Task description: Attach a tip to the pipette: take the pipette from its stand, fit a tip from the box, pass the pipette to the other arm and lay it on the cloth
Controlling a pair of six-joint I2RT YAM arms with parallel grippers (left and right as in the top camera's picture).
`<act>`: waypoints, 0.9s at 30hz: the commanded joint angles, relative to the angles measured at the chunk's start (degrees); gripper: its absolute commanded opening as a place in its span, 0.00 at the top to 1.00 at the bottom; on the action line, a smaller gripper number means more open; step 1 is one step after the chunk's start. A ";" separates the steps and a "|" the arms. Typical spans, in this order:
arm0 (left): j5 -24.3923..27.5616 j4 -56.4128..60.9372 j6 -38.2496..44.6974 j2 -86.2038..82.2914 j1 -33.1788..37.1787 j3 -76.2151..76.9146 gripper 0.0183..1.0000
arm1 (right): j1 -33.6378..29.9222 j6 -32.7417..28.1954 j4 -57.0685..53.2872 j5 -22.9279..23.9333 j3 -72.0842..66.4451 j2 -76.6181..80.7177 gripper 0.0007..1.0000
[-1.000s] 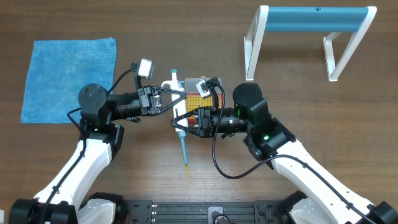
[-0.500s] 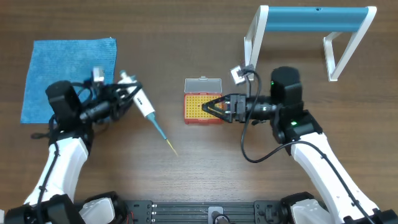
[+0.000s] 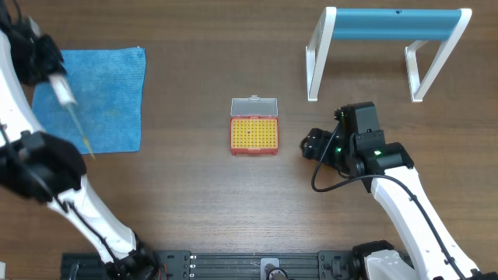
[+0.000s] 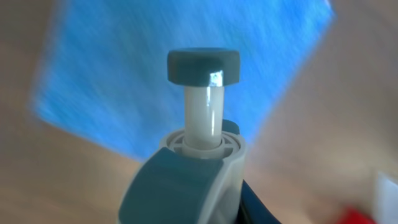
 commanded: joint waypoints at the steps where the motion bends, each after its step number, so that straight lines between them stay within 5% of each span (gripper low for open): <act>1: -11.32 5.07 7.28 11.37 -1.64 10.75 0.99 | 0.07 5.73 -0.17 9.11 2.47 -0.28 0.18; 3: -14.78 6.19 10.12 14.84 -3.41 10.75 0.99 | 0.42 6.80 -0.74 9.11 2.47 -0.28 0.18; 7: -13.51 9.60 15.76 20.37 -5.95 10.71 0.99 | 2.01 10.47 -1.84 6.69 2.47 -0.28 0.18; 27: -12.17 14.75 18.88 29.59 -5.60 9.20 0.99 | 3.82 15.15 -1.81 6.12 2.47 -0.28 0.18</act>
